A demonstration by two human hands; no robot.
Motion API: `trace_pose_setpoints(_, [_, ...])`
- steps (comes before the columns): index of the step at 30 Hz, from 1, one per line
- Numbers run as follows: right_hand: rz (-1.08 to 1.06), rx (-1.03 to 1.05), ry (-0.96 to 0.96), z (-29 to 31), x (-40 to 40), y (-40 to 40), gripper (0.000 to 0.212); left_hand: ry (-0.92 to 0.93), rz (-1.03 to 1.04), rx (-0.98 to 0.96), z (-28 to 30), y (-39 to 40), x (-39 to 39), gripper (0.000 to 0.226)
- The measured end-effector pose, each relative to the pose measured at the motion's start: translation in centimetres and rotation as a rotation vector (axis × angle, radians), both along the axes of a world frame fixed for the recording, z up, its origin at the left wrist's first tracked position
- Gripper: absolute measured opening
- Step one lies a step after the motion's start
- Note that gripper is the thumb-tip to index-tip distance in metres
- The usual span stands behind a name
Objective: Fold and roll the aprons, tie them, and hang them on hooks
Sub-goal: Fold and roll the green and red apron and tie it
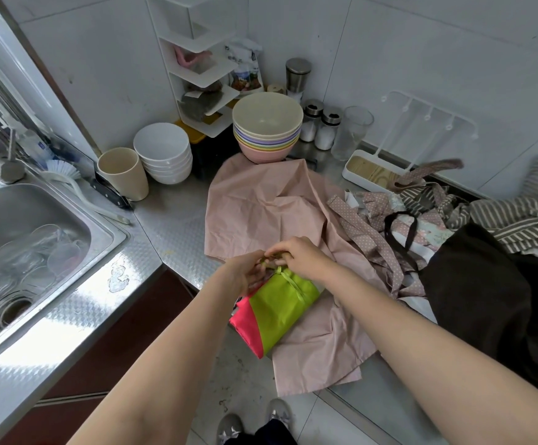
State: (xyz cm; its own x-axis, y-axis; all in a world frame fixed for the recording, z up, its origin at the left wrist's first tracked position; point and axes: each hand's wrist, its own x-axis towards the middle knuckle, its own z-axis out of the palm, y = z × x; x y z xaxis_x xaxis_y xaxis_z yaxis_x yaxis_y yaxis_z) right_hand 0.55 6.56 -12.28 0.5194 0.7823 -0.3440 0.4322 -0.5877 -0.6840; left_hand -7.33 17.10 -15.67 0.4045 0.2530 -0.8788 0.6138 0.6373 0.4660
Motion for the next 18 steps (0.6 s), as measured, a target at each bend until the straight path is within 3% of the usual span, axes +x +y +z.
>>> trace_pose_setpoints(4, [0.001, 0.02, 0.038, 0.6, 0.3, -0.2, 0.031, -0.025, -0.002, -0.028, 0.1, 0.0, 0.0, 0.032])
trace_pose_setpoints(7, [-0.029, -0.033, -0.001, 0.2, 0.7, -0.1, 0.033, -0.036, 0.025, 0.068, -0.2, -0.1, 0.3, 0.031])
trace_pose_setpoints(11, [-0.099, -0.045, -0.059, 0.8, 1.3, 0.0, 0.012, -0.109, 0.063, 0.21, -1.1, -0.1, 0.4, 0.025])
trace_pose_setpoints(14, [-0.192, 0.038, 0.058, 1.1, 1.6, 0.1, 0.025, -0.134, 0.056, 0.27, -1.1, -0.3, 0.2, 0.028])
trace_pose_setpoints(18, [-0.2, 0.108, 0.253, 1.2, 1.1, 0.4, 0.017, -0.108, 0.005, 0.308, -1.3, -0.2, 0.2, 0.029])
